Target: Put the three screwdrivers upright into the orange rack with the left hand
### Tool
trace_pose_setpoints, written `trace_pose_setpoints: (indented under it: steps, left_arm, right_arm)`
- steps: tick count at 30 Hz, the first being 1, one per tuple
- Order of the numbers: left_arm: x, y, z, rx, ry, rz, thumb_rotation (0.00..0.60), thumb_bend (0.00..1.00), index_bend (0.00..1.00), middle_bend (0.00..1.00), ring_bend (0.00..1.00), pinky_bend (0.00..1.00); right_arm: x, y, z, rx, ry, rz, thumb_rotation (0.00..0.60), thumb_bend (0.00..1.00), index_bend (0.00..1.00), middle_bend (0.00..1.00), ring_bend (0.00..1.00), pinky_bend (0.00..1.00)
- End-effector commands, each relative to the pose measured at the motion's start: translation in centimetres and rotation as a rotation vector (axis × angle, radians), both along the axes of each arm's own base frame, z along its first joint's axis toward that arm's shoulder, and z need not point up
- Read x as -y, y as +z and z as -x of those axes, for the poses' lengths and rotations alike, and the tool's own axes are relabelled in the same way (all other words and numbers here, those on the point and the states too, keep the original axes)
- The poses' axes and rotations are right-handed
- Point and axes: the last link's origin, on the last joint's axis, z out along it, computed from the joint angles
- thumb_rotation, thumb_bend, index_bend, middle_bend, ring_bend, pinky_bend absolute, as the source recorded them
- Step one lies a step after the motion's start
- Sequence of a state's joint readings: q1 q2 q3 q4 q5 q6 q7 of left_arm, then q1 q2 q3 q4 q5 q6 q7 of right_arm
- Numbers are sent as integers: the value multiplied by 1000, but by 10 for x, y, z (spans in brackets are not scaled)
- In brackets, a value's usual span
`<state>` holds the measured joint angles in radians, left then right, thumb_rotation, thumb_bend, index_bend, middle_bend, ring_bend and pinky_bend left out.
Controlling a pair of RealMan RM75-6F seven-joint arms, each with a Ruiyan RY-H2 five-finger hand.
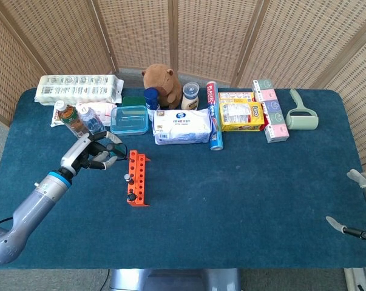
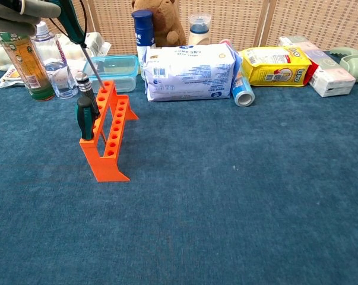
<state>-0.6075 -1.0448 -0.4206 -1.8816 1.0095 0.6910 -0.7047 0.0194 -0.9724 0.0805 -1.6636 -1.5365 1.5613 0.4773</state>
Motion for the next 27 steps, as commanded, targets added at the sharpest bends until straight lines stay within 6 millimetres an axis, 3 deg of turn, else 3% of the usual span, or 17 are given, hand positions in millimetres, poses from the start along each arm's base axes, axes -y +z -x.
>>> trace_pose_setpoints:
  steps: [1,27]
  left_arm:
    - [-1,-1,1,2,4,0,600,492,577,943,976,950]
    - [-4,-5,-2,15,9,15,600,491,578,943,976,950]
  right_arm:
    - [0,0,0,0,-1,-1,600,45,67,169,87,23]
    - [0,1,0,1,-2,1,600,44,67,169,87,23]
